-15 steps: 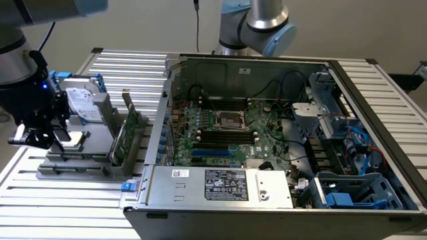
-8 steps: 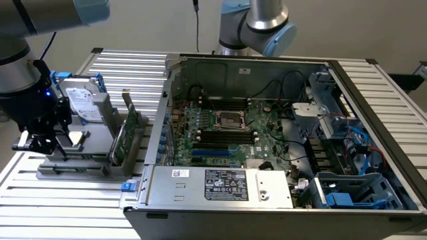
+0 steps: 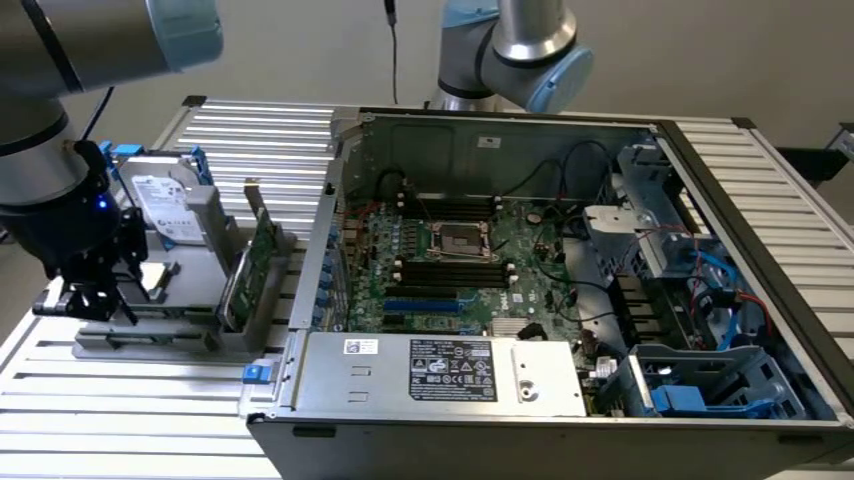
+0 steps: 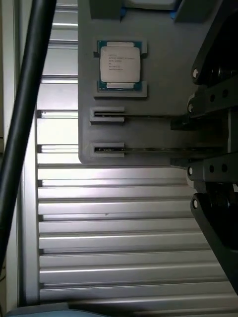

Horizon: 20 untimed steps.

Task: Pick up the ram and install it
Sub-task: 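Pick up the ram and move it above insertion slot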

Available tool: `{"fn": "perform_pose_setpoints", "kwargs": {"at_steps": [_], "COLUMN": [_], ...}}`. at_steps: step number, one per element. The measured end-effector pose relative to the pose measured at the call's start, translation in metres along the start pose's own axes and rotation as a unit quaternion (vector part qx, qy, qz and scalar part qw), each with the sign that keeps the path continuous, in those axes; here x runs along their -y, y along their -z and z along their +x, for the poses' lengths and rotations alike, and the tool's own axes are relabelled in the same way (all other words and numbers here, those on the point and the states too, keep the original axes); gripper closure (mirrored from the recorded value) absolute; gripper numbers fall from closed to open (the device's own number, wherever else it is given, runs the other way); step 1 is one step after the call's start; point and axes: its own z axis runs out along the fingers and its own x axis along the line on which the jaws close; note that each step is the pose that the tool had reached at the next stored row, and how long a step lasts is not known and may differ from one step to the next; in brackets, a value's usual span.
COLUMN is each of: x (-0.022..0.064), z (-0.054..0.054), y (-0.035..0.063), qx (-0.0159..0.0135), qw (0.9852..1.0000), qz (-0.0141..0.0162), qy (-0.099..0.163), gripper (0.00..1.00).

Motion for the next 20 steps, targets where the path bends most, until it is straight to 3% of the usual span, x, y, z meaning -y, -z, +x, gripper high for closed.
{"fn": "perform_pose_setpoints", "kwargs": {"at_steps": [12,16,20], "x": [0.0008,0.001,0.0011], "z": [0.007,0.008,0.008], "y": [-0.0214,-0.0267,-0.0303], "qx": [0.0008,0.0023,0.0056], "qw": [1.0,1.0,1.0], "qz": [-0.0004,-0.0009,-0.002], "qy": [0.0,0.0,0.0], "gripper": [0.64,0.64,0.64]}}
